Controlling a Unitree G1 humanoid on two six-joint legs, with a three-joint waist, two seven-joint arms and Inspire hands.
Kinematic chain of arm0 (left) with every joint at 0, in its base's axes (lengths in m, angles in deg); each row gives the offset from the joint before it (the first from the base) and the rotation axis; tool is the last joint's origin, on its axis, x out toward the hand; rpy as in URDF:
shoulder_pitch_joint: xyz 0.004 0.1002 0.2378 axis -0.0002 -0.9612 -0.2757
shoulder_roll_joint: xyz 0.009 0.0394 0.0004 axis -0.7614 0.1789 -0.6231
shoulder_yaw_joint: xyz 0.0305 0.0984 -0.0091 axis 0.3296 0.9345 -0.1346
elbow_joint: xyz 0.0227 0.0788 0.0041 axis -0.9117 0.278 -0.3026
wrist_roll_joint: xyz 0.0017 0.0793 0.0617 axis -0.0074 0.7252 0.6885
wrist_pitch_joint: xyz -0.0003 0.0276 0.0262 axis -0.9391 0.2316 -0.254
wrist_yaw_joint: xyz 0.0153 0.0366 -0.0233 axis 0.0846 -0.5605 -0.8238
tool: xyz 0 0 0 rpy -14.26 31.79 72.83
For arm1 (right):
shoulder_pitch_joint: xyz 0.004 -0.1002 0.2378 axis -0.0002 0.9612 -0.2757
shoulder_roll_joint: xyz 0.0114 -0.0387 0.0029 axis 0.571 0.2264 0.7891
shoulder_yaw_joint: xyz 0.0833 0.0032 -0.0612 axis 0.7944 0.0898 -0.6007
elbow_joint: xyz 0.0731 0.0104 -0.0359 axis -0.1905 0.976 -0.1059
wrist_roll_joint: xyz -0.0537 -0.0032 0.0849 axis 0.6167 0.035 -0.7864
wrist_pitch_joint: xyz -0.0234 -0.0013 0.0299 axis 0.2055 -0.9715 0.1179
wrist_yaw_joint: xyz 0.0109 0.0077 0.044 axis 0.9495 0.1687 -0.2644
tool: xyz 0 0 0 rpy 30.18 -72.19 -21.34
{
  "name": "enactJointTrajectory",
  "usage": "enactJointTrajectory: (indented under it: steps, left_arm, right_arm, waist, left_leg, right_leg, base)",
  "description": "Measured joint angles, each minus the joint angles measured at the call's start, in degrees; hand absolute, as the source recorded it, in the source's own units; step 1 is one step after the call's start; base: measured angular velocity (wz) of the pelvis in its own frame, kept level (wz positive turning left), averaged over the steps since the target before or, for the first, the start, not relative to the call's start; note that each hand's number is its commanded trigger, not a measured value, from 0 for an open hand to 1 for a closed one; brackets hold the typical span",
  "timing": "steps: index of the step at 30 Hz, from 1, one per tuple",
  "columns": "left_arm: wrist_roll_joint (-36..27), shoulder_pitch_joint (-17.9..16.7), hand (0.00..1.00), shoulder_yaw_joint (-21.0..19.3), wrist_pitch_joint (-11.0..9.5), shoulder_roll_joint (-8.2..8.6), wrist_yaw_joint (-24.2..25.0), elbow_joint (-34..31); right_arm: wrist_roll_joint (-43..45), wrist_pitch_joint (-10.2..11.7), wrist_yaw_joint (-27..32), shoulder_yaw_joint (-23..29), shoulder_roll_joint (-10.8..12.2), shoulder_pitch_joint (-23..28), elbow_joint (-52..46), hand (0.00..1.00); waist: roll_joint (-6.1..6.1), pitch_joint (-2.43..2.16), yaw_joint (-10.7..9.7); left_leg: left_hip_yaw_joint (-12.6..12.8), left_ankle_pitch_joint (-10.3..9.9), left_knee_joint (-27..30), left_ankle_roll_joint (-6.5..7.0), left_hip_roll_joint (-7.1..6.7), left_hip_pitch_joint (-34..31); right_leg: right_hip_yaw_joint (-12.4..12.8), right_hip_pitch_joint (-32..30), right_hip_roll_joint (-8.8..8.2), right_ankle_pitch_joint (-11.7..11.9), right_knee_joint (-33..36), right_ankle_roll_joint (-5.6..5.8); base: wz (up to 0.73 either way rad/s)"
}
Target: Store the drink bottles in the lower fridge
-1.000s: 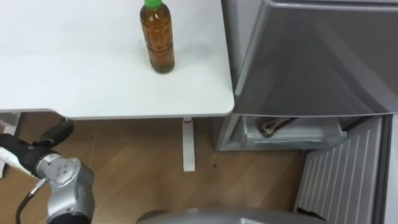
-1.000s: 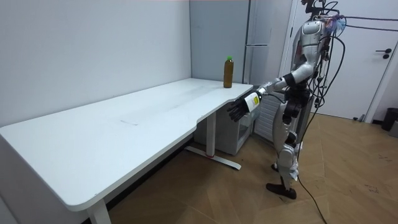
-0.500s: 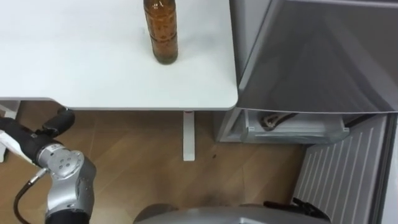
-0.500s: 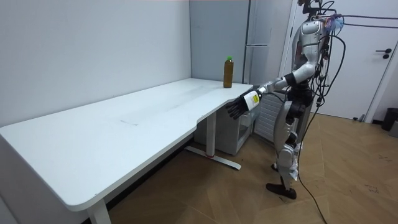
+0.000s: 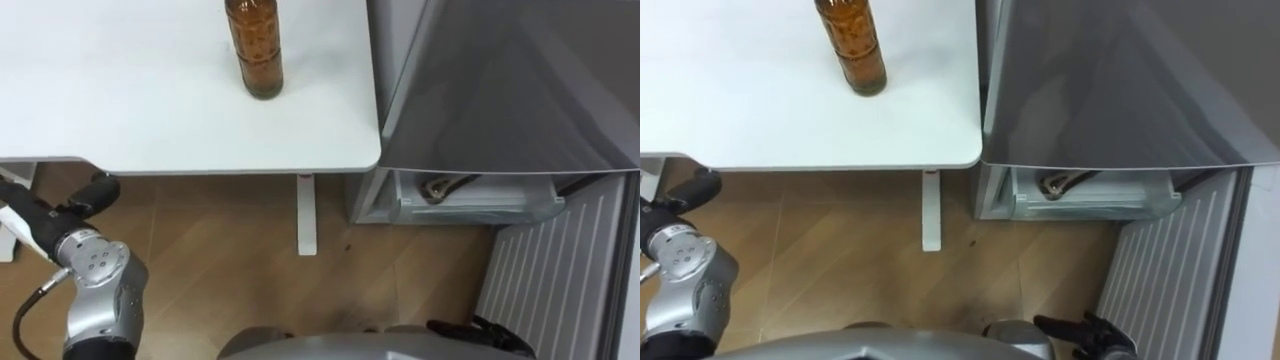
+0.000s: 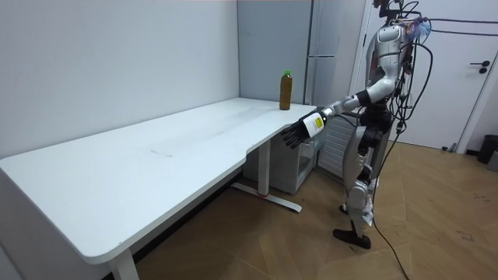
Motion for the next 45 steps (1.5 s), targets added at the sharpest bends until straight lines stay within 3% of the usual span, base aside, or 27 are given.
enactJointTrajectory:
  steps: [7,10,12,13,15,17,21,23,30,37,43,45]
  left_arm:
    - [0.0,0.0,0.0,0.6,0.0,0.02,0.1,0.2]
    - [0.1,-0.9,0.0,1.5,0.0,0.04,1.3,0.7]
    - [0.1,-1.6,0.0,2.3,0.0,0.17,2.3,0.7]
    - [0.1,-1.8,0.0,2.4,-0.1,0.17,2.6,0.8]
    - [0.3,-2.7,0.0,2.4,-1.9,0.17,4.3,3.7]
    - [0.3,-3.4,0.0,2.4,-2.5,0.19,5.9,5.3]
    - [0.3,-3.5,0.0,2.8,-3.5,0.44,8.2,7.0]
    - [0.3,-3.1,0.0,2.8,-5.0,0.49,9.6,9.0]
    - [0.3,-3.0,0.0,1.4,-5.7,0.59,11.2,10.7]
    - [0.3,-3.0,0.0,-3.6,-6.7,0.35,7.6,9.5]
    - [0.3,-3.0,0.0,-6.3,-6.8,0.34,1.8,9.1]
    - [0.2,-3.0,0.0,-8.6,-7.6,0.34,-0.5,9.1]
  right_arm:
    - [0.0,-0.2,0.1,-0.1,0.0,0.7,-1.2,0.0]
    - [-0.6,-0.4,0.5,-0.5,-0.1,1.7,-2.1,0.0]
    - [-1.6,-0.5,0.5,-1.0,-0.1,2.0,-2.0,0.0]
    - [-1.6,-0.5,0.5,-1.0,-0.2,2.0,-1.9,0.0]
    - [-1.7,-0.5,0.7,-0.8,-0.5,2.3,-1.6,0.0]
    - [-1.6,-0.5,0.7,-0.4,-0.6,2.7,-1.9,0.0]
    - [-1.2,-0.6,0.5,-0.4,-0.6,2.6,-2.3,0.0]
    - [-1.6,-0.6,0.4,-0.5,-0.6,2.5,-2.2,0.0]
    - [-2.0,-1.3,0.0,-0.4,-0.5,2.6,-2.1,0.0]
    - [-2.2,-1.8,-0.7,-0.2,-0.9,2.6,-1.3,0.0]
    - [-2.2,-3.0,1.8,1.3,-0.9,3.8,-1.5,0.0]
    - [-2.2,-2.9,2.8,1.9,-0.9,4.7,-1.8,0.0]
  waist:
    - [-0.06,-0.05,0.2]
    - [-0.02,-0.15,1.2]
    - [-0.18,-0.58,1.7]
    - [-0.18,-0.58,1.7]
    - [0.25,-1.19,1.9]
    - [0.55,-1.49,1.8]
    - [0.69,-1.57,1.7]
    - [0.62,-1.6,1.7]
    - [0.61,-1.59,2.1]
    - [1.13,-1.66,2.3]
    - [1.52,-1.82,3.9]
    - [1.9,-2.06,4.8]
  left_leg:
    - [0.4,0.0,-0.2,0.01,-0.01,0.1]
    - [1.0,0.0,-1.2,0.03,0.06,1.5]
    - [1.7,0.1,-2.1,0.05,0.07,2.6]
    - [1.8,0.1,-2.2,0.05,0.08,2.9]
    - [2.3,0.1,-3.1,0.1,0.14,4.1]
    - [2.8,0.1,-3.5,0.11,0.18,4.7]
    - [3.5,0.1,-4.2,0.09,0.35,6.1]
    - [3.9,0.1,-4.2,0.08,0.46,6.3]
    - [4.0,-0.2,-4.1,-0.26,0.83,6.5]
    - [3.8,-0.2,-4.1,-0.36,0.92,7.0]
    - [4.0,-0.2,-4.8,-0.36,1.0,7.9]
    - [4.2,-0.2,-5.1,-0.35,1.02,8.4]
  right_leg:
    - [0.2,-0.2,-0.01,0.0,0.2,0.02]
    - [0.6,0.6,0.01,0.0,0.1,0.02]
    - [1.1,1.1,0.05,0.0,0.0,0.04]
    - [1.3,1.4,0.07,0.0,-0.1,0.04]
    - [1.9,1.8,0.12,0.0,-0.1,0.06]
    - [1.9,2.3,0.12,0.0,-0.1,0.07]
    - [2.3,3.1,0.3,-0.1,-0.1,0.12]
    - [2.7,3.1,0.39,-0.1,-0.2,0.12]
    - [2.7,2.8,0.82,-0.1,-0.2,0.1]
    - [2.6,3.3,0.96,-0.1,-0.3,0.04]
    - [2.8,3.4,1.06,-0.1,-0.3,0.04]
    - [3.4,3.5,1.17,-0.1,-0.2,0.03]
  base:
    - [-0.01]
    - [-0.14]
    - [-0.09]
    - [-0.11]
    - [-0.15]
    - [-0.14]
    - [-0.13]
    - [-0.1]
    - [-0.01]
    - [0.0]
    - [-0.04]
    - [-0.09]
